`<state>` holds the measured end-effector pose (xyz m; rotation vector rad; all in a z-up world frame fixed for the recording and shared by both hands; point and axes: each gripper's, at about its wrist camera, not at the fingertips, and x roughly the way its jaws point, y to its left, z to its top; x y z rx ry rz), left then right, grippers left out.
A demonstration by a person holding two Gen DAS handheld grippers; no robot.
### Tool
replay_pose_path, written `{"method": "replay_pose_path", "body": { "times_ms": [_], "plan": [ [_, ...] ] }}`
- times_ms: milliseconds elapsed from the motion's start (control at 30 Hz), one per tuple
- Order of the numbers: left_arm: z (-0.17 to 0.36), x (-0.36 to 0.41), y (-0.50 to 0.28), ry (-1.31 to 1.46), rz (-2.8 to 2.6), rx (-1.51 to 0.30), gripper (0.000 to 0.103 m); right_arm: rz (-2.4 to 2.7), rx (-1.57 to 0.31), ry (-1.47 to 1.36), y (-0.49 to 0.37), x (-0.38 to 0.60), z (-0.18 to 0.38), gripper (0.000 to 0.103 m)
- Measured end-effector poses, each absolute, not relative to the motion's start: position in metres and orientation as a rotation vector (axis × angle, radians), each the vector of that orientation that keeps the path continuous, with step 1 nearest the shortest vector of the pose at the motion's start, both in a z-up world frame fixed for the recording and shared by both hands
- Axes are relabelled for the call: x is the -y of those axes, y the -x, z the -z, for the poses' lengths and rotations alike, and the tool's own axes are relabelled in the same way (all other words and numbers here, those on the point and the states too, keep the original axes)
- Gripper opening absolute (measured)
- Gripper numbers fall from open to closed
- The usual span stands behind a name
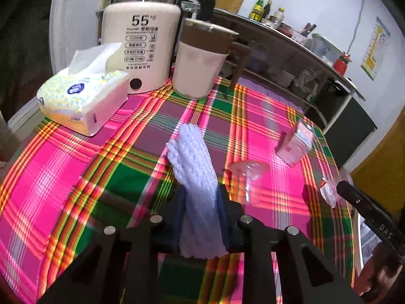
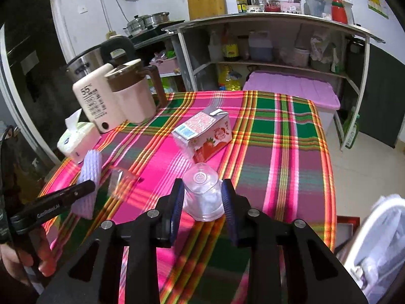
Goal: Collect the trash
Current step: 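Grasp the white rope bundle with the left tool while the right tool grasps a clear plastic cup, then carry the white rope and clear cup over the trash bin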
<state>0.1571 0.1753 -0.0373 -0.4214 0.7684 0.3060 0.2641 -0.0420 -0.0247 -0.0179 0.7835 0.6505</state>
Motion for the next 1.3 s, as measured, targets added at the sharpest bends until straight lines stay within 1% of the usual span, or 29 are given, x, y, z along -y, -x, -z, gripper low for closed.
{"method": "replay_pose_path", "body": {
  "times_ms": [700,1300],
  "plan": [
    [0.001,-0.084,-0.088,0.294,-0.11,-0.71,0.026,-0.616,-0.735,0.004,-0.153,0.114,0.001,0.032],
    [-0.01,-0.034,-0.074,0.241,0.005,-0.697,0.026,-0.58,-0.709,-0.01,-0.125,0.149,-0.006,0.032]
  ]
}}
